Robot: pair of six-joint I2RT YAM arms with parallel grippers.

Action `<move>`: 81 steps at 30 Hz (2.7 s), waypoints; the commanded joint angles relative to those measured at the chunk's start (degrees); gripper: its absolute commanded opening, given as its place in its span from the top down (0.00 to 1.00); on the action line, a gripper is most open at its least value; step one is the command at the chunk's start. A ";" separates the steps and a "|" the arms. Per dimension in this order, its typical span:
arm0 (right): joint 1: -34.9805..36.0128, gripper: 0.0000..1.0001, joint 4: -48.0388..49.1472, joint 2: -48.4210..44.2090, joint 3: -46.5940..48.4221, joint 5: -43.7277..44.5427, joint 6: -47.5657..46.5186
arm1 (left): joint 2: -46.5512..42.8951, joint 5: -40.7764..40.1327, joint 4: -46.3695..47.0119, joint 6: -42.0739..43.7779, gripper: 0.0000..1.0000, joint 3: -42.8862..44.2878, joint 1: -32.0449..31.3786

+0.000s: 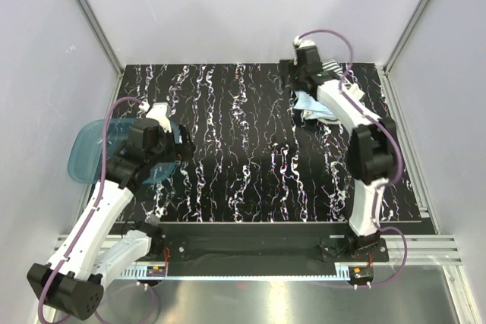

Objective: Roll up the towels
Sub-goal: Grab a towel with the right arm, then move the towel to the center of the board

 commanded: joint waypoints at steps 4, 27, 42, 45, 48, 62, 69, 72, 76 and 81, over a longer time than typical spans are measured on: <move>2.26 0.09 -19.84 8.16 6.49 13.59 -2.75 | -0.10 -1.77 1.31 1.17 0.01 1.46 -0.48; 8.76 0.21 -26.44 20.29 15.45 31.43 -6.88 | -0.27 -2.39 1.13 1.35 0.01 1.55 -0.83; 9.38 0.56 -25.74 26.36 19.23 44.62 -12.69 | -0.71 -2.30 1.13 1.35 0.01 1.55 -1.27; 9.38 0.78 -25.91 26.44 19.41 44.10 -12.69 | -0.72 -2.30 1.13 1.35 0.01 1.55 -1.27; 9.38 1.00 -26.96 25.49 19.67 43.57 -11.46 | -0.72 -2.39 1.13 1.43 0.01 1.64 -1.36; 13.41 1.00 -28.92 -1.20 42.07 28.11 -12.33 | -0.80 -3.71 0.95 1.26 0.01 1.64 -2.15; 20.01 1.00 -23.80 -17.48 43.76 22.58 -11.47 | -1.15 -5.03 0.60 1.08 0.01 1.55 -2.59; 20.01 1.00 -22.75 -25.83 39.64 15.11 -7.69 | -1.15 -5.29 0.69 1.17 0.01 1.46 -2.77; 20.01 1.00 -23.27 -34.89 26.82 12.80 -4.08 | -0.72 -5.73 0.78 0.99 0.01 1.64 -2.86; 20.01 1.00 -28.54 -45.44 4.35 24.96 4.86 | 0.77 -4.86 0.52 -0.23 0.01 2.87 -2.86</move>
